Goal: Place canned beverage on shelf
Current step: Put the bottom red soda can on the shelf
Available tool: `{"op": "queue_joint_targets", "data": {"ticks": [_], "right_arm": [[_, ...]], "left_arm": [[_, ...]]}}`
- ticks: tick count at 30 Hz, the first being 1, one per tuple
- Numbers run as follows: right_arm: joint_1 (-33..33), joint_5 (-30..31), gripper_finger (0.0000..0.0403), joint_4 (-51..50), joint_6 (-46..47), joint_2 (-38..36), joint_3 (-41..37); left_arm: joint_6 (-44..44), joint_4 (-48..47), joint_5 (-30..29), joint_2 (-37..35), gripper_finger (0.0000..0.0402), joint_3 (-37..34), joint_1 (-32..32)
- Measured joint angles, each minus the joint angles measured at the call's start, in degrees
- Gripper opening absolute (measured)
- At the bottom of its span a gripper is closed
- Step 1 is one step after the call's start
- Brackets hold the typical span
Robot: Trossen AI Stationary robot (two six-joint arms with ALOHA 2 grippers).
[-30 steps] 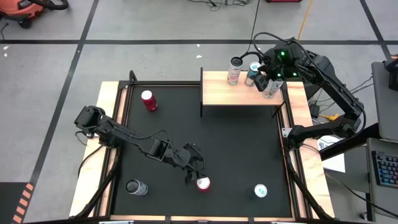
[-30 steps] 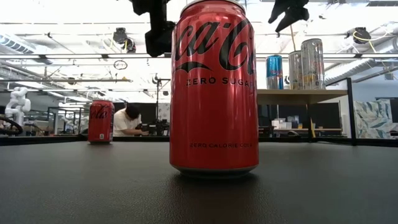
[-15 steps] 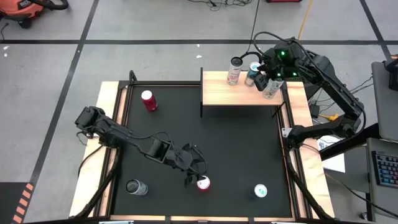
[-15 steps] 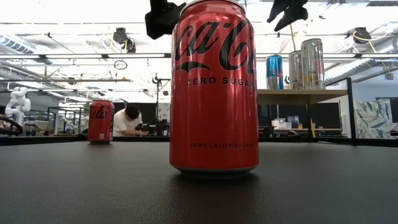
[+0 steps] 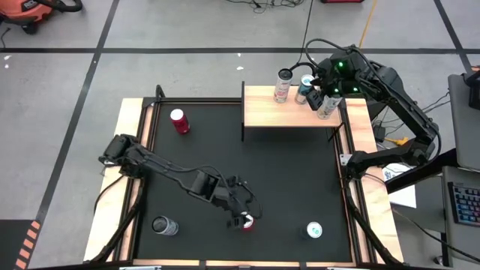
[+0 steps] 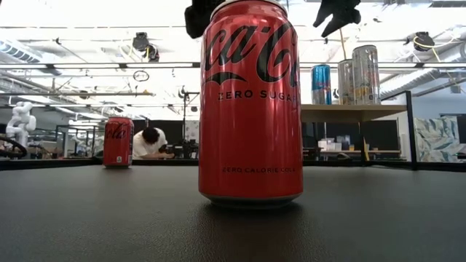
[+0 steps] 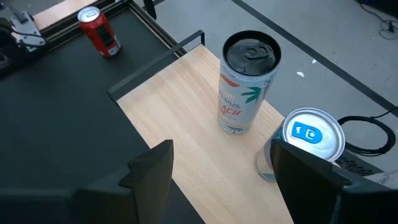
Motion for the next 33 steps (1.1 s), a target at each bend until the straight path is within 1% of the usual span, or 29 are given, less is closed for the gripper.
{"op": "queue_joint_targets", "data": {"ticks": [2,3,4,6,7,8,10,12,15,20,30,33], "right_arm": [[0.0,0.02,0.0251,-0.15,-0.89,0.0,0.0],[0.0,0.02,0.0251,-0.17,-1.23,0.0,0.0],[0.0,0.02,0.0251,-0.23,-1.59,0.02,0.0],[0.0,0.02,0.0251,-0.59,-1.78,0.0,0.0],[0.0,0.02,0.0251,-0.81,-1.78,0.0,0.0],[0.0,0.02,0.0251,-1.02,-1.8,0.01,0.0],[0.0,0.02,0.0251,-1.23,-1.8,0.01,0.0],[0.0,0.02,0.0251,-1.26,-1.78,0.0,0.0],[0.0,0.02,0.0251,-1.26,-1.8,0.0,0.0],[0.0,0.02,0.0251,-1.28,-1.71,0.0,0.0],[0.0,0.02,0.0251,-1.32,-0.71,0.0,0.0],[0.0,0.02,0.0251,-1.32,-0.71,0.0,0.0]], "left_arm": [[1.23,-2.7,2.11,1.52,0.0398,1.84,0.0],[1.58,-2.1,2.8,2.44,0.0398,3.26,0.0],[2.07,-1.4,3.08,2.81,0.0398,4.19,0.0],[3.16,-4.42,3.17,3.51,0.0398,5.17,-0.21],[3.26,-3.93,3.17,4.09,0.0398,5.7,-0.24],[3.39,-3.04,3.18,4.52,0.0398,5.88,-0.28],[4.2,-5.16,3.22,4.64,0.0398,5.55,-0.31],[4.26,-3.82,3.03,5.11,0.0398,5.91,-0.31],[4.19,-5.82,2.69,5.75,0.0398,5.66,-0.28],[4.13,-5.37,3.14,7.54,0.0398,5.79,-0.12],[1.16,-3.76,7.3,8.41,0.0398,5.79,-0.22],[1.13,-4.17,7.41,8.4,0.0398,5.97,-0.11]]}}
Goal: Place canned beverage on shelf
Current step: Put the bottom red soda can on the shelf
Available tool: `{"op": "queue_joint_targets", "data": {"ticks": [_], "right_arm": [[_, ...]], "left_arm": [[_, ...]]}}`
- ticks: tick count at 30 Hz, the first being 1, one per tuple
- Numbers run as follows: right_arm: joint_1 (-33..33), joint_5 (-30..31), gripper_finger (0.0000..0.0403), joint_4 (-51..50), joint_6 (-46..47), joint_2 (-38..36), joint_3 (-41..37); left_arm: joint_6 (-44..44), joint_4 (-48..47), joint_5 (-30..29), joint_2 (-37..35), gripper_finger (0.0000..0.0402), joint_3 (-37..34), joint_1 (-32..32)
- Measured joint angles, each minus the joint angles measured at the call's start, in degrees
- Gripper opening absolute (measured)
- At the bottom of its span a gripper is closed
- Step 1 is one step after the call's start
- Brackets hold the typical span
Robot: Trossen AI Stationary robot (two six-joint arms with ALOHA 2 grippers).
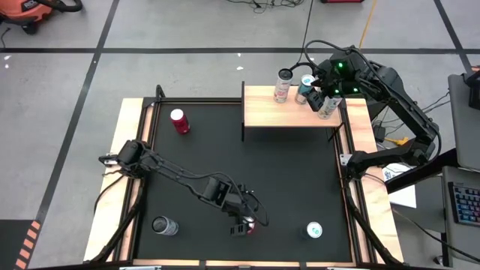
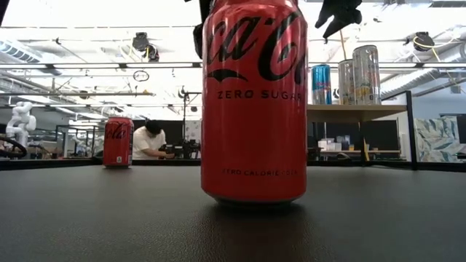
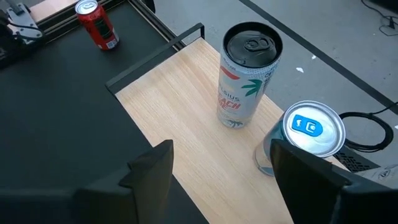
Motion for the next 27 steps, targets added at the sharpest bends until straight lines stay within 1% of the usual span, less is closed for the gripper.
{"op": "queue_joint_targets", "data": {"ticks": [6,13,20,27], "right_arm": [[0.0,0.0,0.0251,0.02,0.0,0.0,0.0],[0.0,0.0,0.0251,0.07,0.12,0.0,0.0],[0.0,-0.02,0.0251,1.32,-1.09,0.0,0.0],[0.01,-0.02,0.0251,-1.73,-0.39,0.0,0.0]], "left_arm": [[0.08,-0.22,-0.11,0.04,0.0398,1.41,0.33],[-0.46,-6.34,-0.17,0.04,0.0398,2.94,0.43],[0.25,-6.34,0.03,0.04,0.0398,2.94,0.28],[0.7,-6.33,0.18,0.14,0.0398,2.94,0.04]]}}
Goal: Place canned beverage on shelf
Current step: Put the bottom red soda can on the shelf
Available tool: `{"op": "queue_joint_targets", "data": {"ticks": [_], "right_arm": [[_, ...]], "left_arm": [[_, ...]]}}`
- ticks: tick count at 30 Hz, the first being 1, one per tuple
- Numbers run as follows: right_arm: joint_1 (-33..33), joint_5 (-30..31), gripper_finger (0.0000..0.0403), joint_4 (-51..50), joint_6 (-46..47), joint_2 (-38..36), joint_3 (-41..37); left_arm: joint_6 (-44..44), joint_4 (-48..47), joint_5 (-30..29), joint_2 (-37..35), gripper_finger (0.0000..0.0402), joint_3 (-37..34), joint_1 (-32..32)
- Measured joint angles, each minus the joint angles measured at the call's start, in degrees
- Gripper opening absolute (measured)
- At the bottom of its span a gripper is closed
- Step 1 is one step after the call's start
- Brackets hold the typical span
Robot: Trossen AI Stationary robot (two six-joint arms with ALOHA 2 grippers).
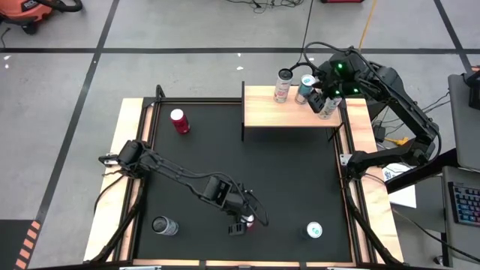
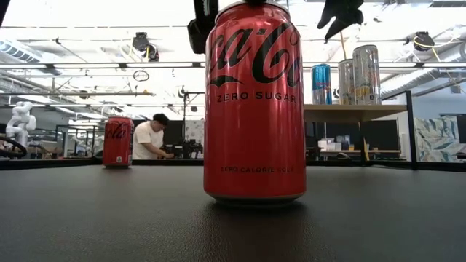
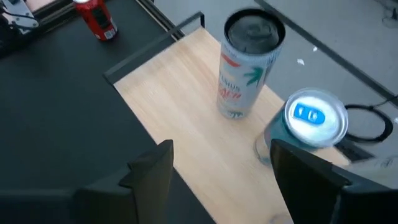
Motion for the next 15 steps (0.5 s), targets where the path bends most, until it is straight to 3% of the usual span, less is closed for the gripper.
{"op": "queue_joint_targets", "data": {"ticks": [15], "right_arm": [[-0.01,0.0,0.0251,-2.08,2.32,0.0,0.0]], "left_arm": [[0.81,4.1,-1.25,0.17,0.0398,0.02,0.0]]}}
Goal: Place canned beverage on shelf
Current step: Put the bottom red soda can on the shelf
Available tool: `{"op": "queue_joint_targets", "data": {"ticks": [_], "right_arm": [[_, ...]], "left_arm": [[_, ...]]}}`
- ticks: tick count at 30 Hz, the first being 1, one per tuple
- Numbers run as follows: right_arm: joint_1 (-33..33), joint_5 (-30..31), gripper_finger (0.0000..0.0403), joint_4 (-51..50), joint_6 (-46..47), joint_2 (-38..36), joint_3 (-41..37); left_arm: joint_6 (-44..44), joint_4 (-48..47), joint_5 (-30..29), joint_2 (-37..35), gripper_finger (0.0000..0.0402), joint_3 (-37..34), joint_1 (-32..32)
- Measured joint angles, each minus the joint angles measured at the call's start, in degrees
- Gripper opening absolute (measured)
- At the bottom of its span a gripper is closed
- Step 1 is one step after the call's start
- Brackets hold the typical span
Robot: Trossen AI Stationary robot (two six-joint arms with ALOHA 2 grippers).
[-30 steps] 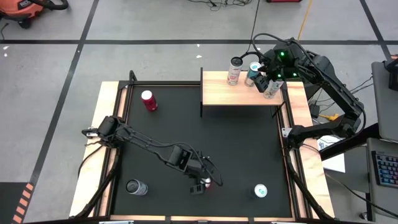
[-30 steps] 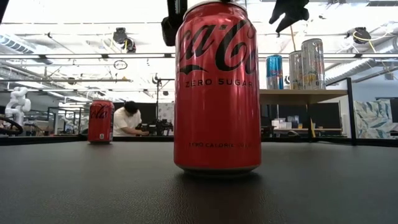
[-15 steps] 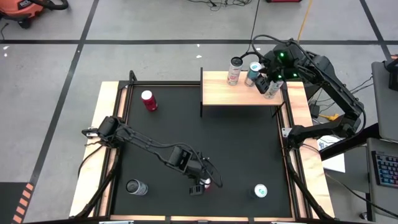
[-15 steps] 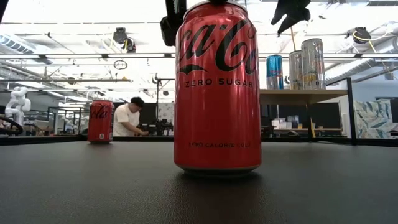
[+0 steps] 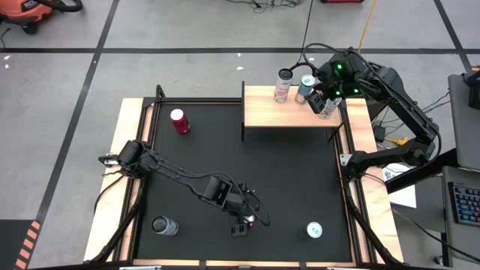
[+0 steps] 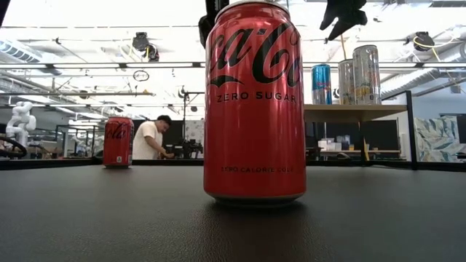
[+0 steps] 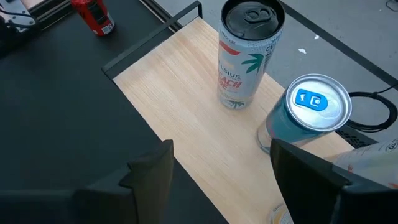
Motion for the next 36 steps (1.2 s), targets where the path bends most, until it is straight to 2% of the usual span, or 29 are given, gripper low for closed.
{"op": "queue_joint_targets", "data": {"ticks": [18,25,28,36], "right_arm": [[0.01,0.02,0.0251,0.35,-1.88,0.0,0.0],[0.01,0.02,0.0251,0.87,-1.93,0.0,0.0],[0.0,0.02,0.0251,0.85,-1.93,0.0,0.0],[0.0,0.02,0.0251,0.84,-1.37,0.0,0.0]], "left_arm": [[-1.55,0.76,-0.25,6.15,0.0398,0.04,-0.5],[-1.53,-0.06,2.68,6.25,0.0396,0.04,-0.13],[-1.54,-0.06,2.97,6.25,0.038,0.04,-0.13],[0.25,-0.01,4.21,6.19,0.0301,0.07,0.18]]}}
